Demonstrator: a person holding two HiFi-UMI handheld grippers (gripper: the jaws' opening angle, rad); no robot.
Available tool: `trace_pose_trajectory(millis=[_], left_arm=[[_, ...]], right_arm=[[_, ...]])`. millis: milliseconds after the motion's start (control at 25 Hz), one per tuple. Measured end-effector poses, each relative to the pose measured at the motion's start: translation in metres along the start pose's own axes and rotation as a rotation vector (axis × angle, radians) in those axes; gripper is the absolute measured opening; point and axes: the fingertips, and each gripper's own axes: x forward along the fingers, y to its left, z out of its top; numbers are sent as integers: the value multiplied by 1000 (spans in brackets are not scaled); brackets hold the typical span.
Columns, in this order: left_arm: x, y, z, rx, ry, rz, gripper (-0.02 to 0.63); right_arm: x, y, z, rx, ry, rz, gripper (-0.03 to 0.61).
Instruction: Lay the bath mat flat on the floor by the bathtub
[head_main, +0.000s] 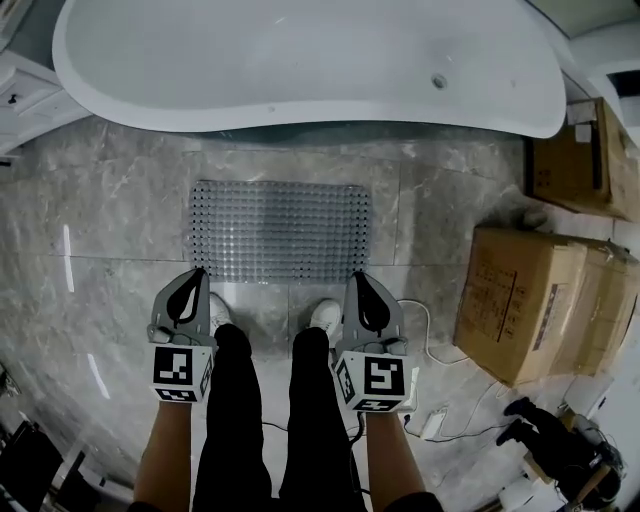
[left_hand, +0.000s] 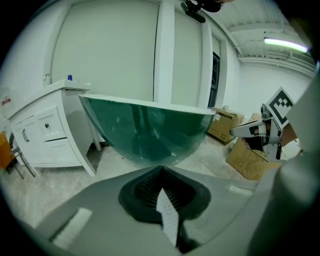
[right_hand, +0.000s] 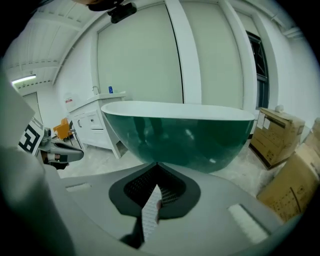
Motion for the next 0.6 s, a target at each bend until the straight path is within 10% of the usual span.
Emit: trace_pose_trajectory(millis=[600], left_arm=[[-63,-20,119,83,-153,-21,5]], right_arm=[[-62,6,112,29,-157,-53,25]])
